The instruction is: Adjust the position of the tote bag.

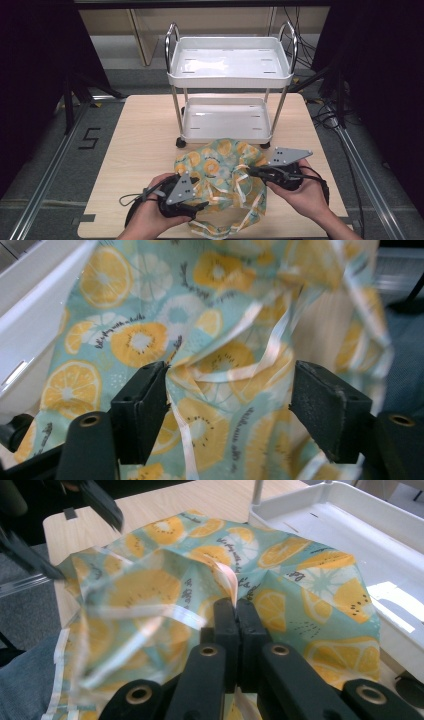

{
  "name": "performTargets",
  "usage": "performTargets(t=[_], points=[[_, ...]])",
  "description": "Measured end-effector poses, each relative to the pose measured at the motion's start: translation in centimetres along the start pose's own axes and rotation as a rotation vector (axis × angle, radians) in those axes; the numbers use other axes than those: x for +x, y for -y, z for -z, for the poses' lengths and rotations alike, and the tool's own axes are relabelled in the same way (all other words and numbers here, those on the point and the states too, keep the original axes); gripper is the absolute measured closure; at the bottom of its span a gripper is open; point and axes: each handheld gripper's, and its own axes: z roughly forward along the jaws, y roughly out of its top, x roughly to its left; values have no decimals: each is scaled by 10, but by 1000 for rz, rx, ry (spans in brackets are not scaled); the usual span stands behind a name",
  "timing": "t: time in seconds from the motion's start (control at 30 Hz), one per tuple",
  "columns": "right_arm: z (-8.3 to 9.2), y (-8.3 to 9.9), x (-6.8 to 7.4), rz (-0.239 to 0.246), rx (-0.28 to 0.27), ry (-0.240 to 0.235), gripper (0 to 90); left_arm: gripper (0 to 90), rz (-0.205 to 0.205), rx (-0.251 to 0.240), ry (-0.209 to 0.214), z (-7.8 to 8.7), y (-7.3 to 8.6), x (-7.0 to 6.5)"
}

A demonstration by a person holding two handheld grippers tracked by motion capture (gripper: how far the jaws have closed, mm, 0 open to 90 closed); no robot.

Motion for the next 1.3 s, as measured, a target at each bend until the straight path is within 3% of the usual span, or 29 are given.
performTargets(t=[0.1,0.13,0.2,0.27,0.33,0.37,0.47,0.53,0.57,0.6,0.63,0.67,0.73,0.77,0.8,0.83,0.87,0.93,0.97,1.0,1.03,1.07,1.2,1.23,1.27,1.3], points=[[1,0,-2,-15,-4,15,900,279,-40,21,40,-11,-6,-4],[2,-1,-4,-13,-8,21,900,280,-40,21,40,-11,-6,-4],[2,-1,-6,-22,-12,25,900,304,-81,50,48,-22,-12,-8],[2,-2,-6,-33,-11,31,900,366,-121,86,46,-30,-13,-9],[2,-2,-6,-37,-5,24,900,409,-128,94,45,-33,-13,-8],[2,-3,-5,-36,-2,22,900,530,-136,107,37,-38,-15,-5],[2,-1,-6,-38,-10,36,900,693,-94,85,28,-39,-19,3],[2,0,-9,-42,12,21,900,776,-34,51,13,-35,-21,11],[3,1,-9,-63,13,36,900,825,1,38,8,-32,-22,17],[3,2,-10,-77,18,39,898,861,1,38,8,-32,-22,17],[3,3,-13,-62,21,37,897,882,90,-3,-29,-26,-22,27],[3,5,-13,-80,32,37,896,886,105,-14,-51,-24,-22,33],[3,8,-18,-70,37,46,893,890,138,-41,-90,-20,-21,45],[3,11,-18,-98,51,47,890,890,153,-60,-91,-19,-20,50],[3,13,-21,-86,51,60,885,891,153,-60,-91,-19,-20,50],[3,16,-20,-103,66,58,874,892,203,-77,-119,-16,-18,57],[3,18,-23,-87,78,60,861,892,228,-82,-127,-16,-17,59],[2,22,-24,-87,100,69,812,892,233,-88,-138,-16,-16,62],[2,23,-24,-80,106,71,772,892,259,-99,-144,-18,-15,65],[3,23,-23,-58,111,67,708,892,254,-93,-170,-18,-15,66],[3,23,-23,-58,111,67,708,892,254,-93,-170,-18,-15,66],[6,20,-19,3,88,70,553,892,270,-104,-175,-20,-16,68],[12,10,-10,51,35,57,464,892,251,-87,-178,-23,-18,70],[14,4,-5,106,20,50,411,892,255,-83,-185,-26,-19,71],[14,4,-5,106,20,50,411,892,255,-83,-185,-26,-19,71],[15,1,-3,122,16,45,393,892,230,-74,-182,-26,-20,73]])
